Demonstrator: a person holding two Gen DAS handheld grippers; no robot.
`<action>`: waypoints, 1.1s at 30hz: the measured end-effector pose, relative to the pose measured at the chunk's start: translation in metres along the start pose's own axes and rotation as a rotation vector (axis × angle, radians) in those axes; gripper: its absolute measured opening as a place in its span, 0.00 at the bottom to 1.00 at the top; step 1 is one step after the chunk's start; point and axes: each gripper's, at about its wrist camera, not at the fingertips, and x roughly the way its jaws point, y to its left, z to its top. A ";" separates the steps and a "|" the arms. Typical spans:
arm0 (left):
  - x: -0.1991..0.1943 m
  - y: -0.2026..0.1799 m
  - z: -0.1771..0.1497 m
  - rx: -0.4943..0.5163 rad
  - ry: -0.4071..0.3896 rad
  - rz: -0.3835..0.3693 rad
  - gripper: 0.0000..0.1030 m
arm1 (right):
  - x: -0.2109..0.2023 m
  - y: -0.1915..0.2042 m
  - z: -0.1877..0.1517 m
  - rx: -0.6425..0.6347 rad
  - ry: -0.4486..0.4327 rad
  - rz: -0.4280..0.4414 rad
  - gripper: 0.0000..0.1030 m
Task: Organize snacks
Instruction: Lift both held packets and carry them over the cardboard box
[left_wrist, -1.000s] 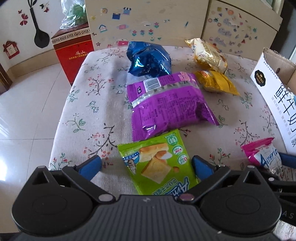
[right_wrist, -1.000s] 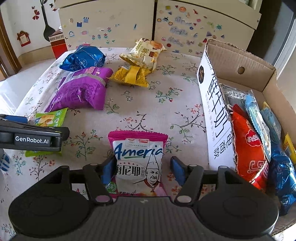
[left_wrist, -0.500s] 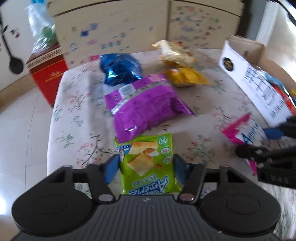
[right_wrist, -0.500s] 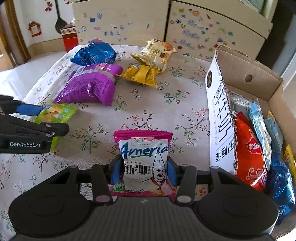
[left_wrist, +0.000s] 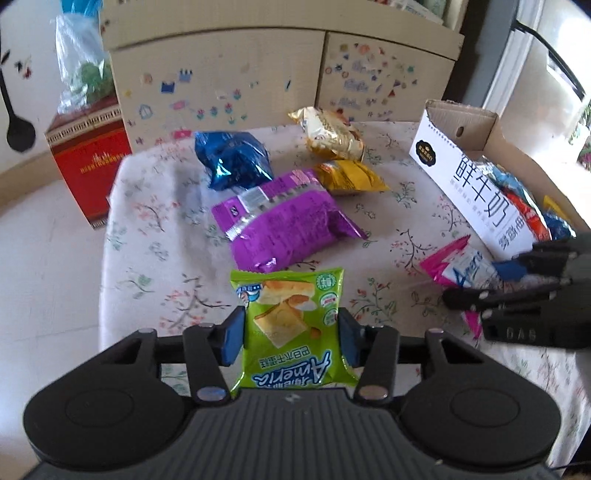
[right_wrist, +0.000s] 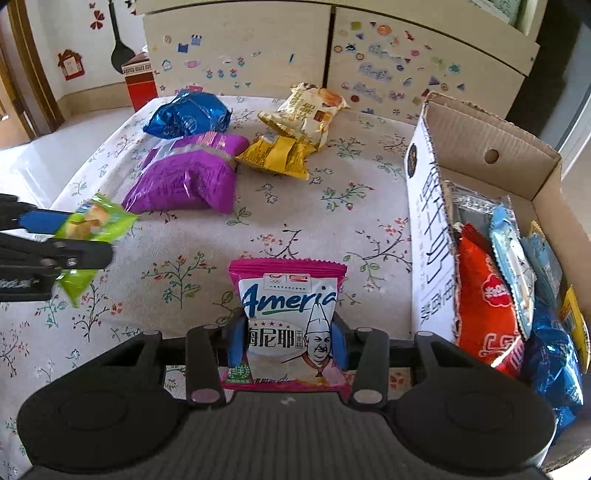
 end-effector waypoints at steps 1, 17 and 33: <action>-0.002 0.000 -0.002 0.012 0.003 0.004 0.49 | -0.001 0.000 0.000 0.001 -0.003 0.001 0.49; -0.027 -0.018 0.003 0.089 -0.081 0.061 0.49 | -0.049 -0.001 0.008 -0.008 -0.136 0.025 0.49; -0.047 -0.106 0.062 0.222 -0.230 -0.046 0.49 | -0.111 -0.065 0.019 0.068 -0.325 -0.052 0.49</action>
